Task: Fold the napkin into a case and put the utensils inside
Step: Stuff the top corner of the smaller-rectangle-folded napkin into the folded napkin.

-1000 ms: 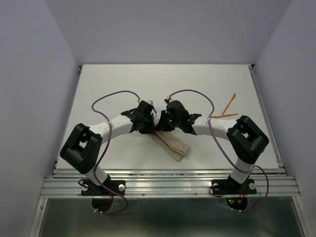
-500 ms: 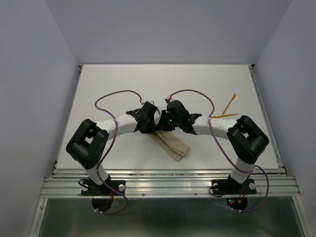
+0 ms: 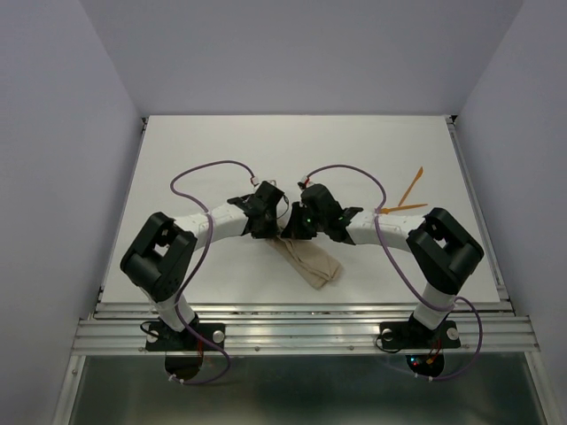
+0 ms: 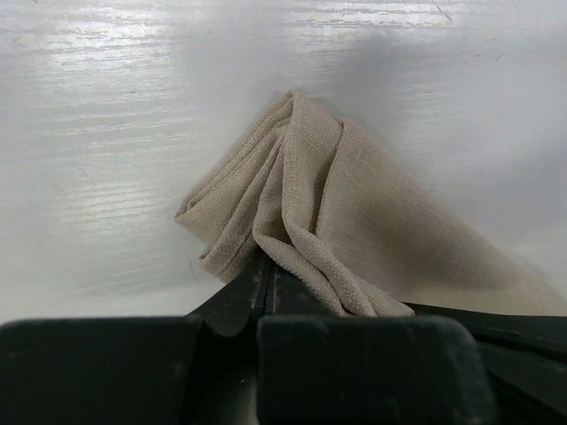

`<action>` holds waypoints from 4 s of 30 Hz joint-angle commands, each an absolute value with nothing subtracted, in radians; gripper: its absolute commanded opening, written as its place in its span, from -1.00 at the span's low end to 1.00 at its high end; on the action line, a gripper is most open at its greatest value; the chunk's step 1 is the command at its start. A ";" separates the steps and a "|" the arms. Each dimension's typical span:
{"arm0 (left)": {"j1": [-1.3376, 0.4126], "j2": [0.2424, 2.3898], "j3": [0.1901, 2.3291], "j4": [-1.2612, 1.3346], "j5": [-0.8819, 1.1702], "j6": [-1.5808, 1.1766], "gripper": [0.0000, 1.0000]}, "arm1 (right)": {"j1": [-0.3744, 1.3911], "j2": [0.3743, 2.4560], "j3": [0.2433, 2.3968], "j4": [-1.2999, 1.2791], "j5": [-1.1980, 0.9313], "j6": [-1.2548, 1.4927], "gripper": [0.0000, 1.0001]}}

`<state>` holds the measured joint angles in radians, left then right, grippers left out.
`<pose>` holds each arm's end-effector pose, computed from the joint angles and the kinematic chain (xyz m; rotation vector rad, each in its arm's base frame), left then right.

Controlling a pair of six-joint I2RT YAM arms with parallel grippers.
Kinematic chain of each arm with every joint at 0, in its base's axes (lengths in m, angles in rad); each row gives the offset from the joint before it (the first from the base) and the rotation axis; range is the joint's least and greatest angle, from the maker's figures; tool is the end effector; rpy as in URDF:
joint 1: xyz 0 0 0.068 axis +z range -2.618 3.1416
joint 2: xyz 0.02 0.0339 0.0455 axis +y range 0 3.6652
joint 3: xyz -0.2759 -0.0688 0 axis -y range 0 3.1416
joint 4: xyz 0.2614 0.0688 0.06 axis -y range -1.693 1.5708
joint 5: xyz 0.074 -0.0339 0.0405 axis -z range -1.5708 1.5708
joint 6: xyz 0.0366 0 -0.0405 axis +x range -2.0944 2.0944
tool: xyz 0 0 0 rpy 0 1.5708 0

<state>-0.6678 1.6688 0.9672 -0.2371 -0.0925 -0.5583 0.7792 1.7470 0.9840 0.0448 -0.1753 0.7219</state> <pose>0.2774 -0.2145 0.1761 0.1009 2.5450 -0.3828 0.2670 0.2727 0.1754 -0.1695 2.4697 0.9251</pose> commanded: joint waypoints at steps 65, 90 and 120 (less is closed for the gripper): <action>-0.767 1.604 0.954 -0.156 -0.146 -0.537 -0.16 | 0.765 1.666 1.049 -0.063 -0.104 0.701 -0.99; -0.764 1.646 0.983 -0.192 -0.158 -0.528 -1.00 | 0.765 1.683 1.017 -0.110 -0.114 0.620 -0.99; -0.592 1.520 0.841 -0.011 0.227 -0.580 -1.00 | 0.765 1.908 1.181 -0.262 -0.104 0.542 -0.99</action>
<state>-0.5941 1.5791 0.8417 -0.0460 0.1741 -0.5850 0.7715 1.8721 1.1431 -0.1963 -0.1490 0.5663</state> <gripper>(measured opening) 0.018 0.035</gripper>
